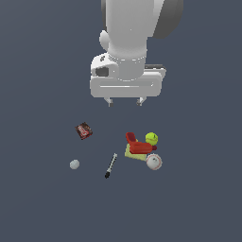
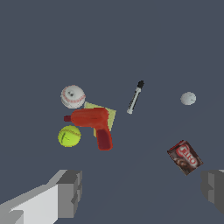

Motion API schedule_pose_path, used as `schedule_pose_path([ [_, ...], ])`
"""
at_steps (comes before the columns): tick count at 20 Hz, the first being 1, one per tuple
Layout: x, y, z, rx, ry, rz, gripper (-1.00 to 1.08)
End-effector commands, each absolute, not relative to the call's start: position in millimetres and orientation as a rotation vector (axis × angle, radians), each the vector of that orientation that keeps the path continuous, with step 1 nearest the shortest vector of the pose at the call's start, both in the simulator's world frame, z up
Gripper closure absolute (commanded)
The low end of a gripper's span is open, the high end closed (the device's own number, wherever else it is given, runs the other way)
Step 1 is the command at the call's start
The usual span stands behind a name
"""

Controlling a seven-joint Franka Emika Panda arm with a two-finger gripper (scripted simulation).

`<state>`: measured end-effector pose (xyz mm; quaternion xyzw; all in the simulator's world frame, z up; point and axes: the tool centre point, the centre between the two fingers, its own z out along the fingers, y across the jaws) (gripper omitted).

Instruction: Pick up a designated object from a clutter of objects.

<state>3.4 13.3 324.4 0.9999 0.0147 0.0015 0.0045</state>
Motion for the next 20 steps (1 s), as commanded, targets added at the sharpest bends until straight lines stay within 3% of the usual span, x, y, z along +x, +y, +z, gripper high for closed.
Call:
schedule_pose_path([
  [1, 3, 13, 324, 3.132, 0.046, 0.005, -0.92],
  [20, 6, 36, 303, 3.109, 0.061, -0.023, -0.92],
])
